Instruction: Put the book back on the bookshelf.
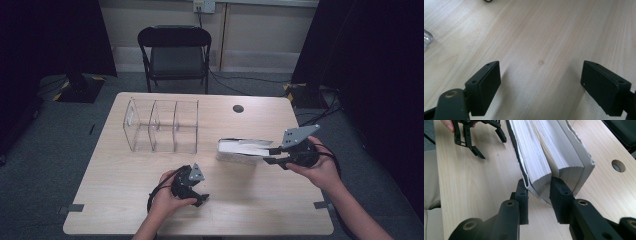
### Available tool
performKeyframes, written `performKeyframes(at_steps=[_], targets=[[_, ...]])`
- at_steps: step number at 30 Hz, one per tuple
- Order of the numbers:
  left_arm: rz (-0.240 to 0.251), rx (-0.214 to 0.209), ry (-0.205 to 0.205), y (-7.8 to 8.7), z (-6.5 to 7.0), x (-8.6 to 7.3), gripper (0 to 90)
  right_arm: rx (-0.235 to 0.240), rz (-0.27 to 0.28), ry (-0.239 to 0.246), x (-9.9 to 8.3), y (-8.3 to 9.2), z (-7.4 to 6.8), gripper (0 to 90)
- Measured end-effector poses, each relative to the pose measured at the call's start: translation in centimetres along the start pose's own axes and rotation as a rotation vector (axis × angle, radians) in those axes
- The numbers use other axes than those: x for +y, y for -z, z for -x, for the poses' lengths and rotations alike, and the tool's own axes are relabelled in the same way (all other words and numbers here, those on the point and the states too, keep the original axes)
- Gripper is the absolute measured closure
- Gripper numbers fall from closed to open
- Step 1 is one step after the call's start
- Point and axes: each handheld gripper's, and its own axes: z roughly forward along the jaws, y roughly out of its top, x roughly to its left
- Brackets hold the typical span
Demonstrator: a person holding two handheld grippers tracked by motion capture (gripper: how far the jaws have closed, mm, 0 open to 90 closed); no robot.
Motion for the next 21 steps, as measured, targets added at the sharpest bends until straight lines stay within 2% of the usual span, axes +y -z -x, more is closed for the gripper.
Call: performKeyframes(at_steps=[3, 6, 8, 10, 21], targets=[[0.006, -0.009, 0.010, -0.1, -0.1, -0.1, 15.3, 0.005, -0.005, -0.003, 0.0, 0.0, 0.0, 69.9], [0.021, -0.019, 0.049, -0.1, -0.3, -0.4, 14.8, 0.014, -0.014, -0.006, 0.1, 0.0, 0.1, 70.0], [0.026, -0.023, 0.047, -0.2, -0.4, -0.6, 14.0, 0.014, -0.018, -0.006, 0.2, 0.0, 0.0, 70.1], [0.050, -0.032, 0.048, -0.2, -0.5, -0.9, 13.7, 0.022, -0.024, -0.005, 0.3, 0.0, 0.0, 70.2], [0.064, -0.037, 0.045, -0.2, -0.5, -1.1, 13.1, 0.072, -0.030, -0.009, 0.3, 0.9, -0.6, 70.6]])
